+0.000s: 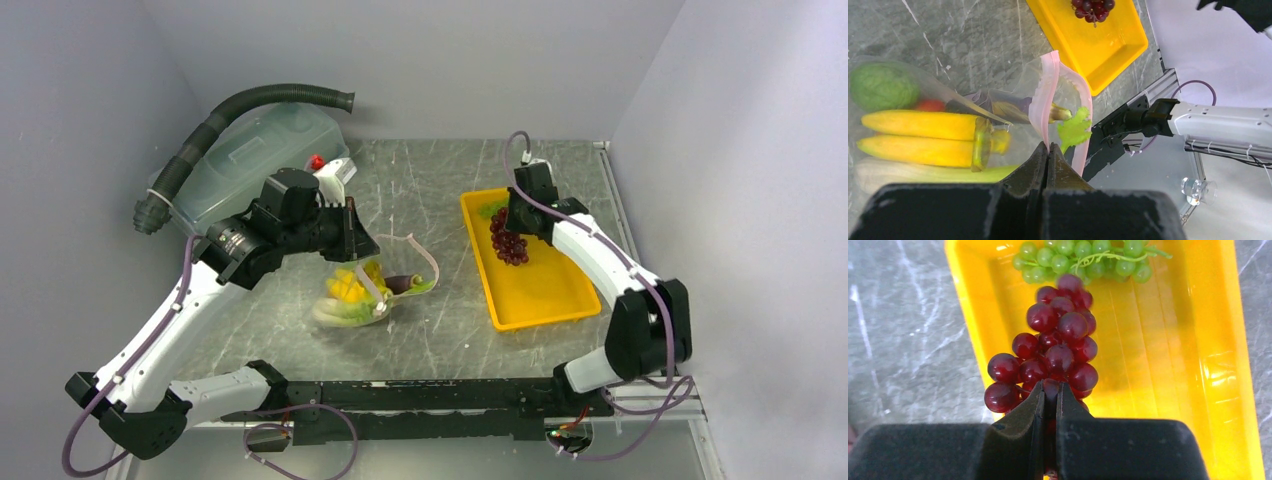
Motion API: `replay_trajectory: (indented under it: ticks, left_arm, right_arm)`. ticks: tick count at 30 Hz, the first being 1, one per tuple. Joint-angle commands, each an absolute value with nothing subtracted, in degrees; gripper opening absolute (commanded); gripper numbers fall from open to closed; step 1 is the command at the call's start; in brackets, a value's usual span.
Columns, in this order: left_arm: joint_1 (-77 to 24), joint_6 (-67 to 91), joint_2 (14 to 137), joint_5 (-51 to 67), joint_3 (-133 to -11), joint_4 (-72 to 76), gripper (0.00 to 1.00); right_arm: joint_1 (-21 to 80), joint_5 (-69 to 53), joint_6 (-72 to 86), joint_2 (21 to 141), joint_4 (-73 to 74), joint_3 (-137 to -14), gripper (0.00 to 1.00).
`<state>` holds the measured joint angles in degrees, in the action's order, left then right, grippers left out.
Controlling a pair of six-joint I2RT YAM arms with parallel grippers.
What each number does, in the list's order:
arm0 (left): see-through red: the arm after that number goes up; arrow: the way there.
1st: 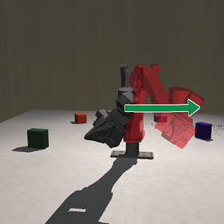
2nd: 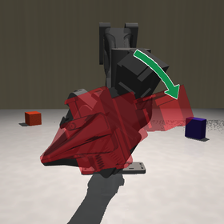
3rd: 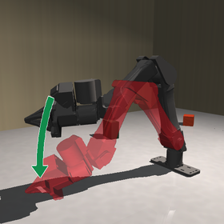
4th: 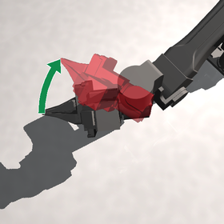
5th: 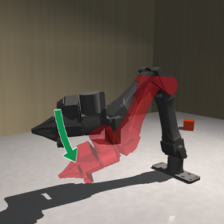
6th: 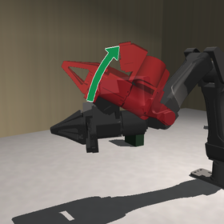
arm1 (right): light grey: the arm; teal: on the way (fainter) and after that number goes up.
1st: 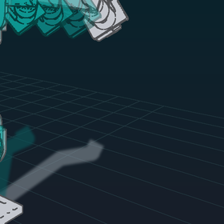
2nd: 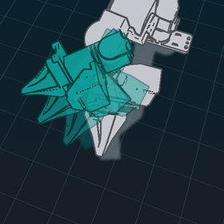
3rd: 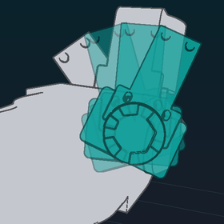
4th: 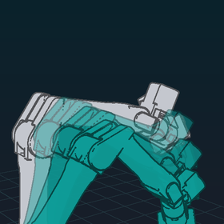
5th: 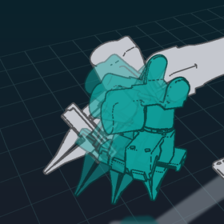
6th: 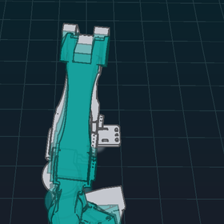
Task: Place the food in the zip-top bag and seal the zipper
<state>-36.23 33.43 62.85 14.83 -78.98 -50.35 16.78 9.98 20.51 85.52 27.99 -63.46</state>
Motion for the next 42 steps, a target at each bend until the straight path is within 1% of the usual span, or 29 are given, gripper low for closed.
replay_trajectory:
  ticks: [1, 6, 10, 17, 25, 32, 35, 42]
  left_arm:
    - [-35.9, 32.9, 62.9, 12.4, -79.3, -47.4, 0.0]
    - [-35.7, 33.3, 63.3, 11.1, -78.9, -46.6, 0.0]
    - [-35.6, 33.6, 63.7, 10.7, -79.0, -46.0, 0.0]
    - [-35.5, 33.2, 64.1, 9.9, -79.5, -46.2, 0.0]
    - [-35.5, 32.6, 63.9, 9.3, -79.5, -47.0, 0.0]
    - [-35.5, 32.9, 63.4, 9.4, -78.4, -46.9, 0.0]
    - [-35.5, 33.0, 63.4, 9.5, -78.2, -46.8, 0.0]
    - [-35.5, 33.1, 63.4, 10.0, -77.8, -46.7, 0.0]
  right_arm:
    - [17.7, 8.1, 21.6, 77.7, 28.9, -63.9, 0.0]
    - [19.7, 5.1, 20.5, 69.3, 26.8, -62.6, 0.0]
    - [21.7, -1.0, 19.7, 63.3, 24.6, -62.5, 0.0]
    - [27.5, -7.8, 16.7, 57.9, 24.5, -66.1, 0.0]
    - [30.1, -19.3, 14.0, 56.0, 27.2, -70.4, 0.0]
    - [30.8, -30.1, 11.0, 56.1, 33.2, -76.4, 0.0]
    - [31.1, -35.4, 9.4, 56.9, 36.5, -78.8, 0.0]
    - [33.1, -43.6, 7.2, 60.0, 42.2, -82.5, 0.0]
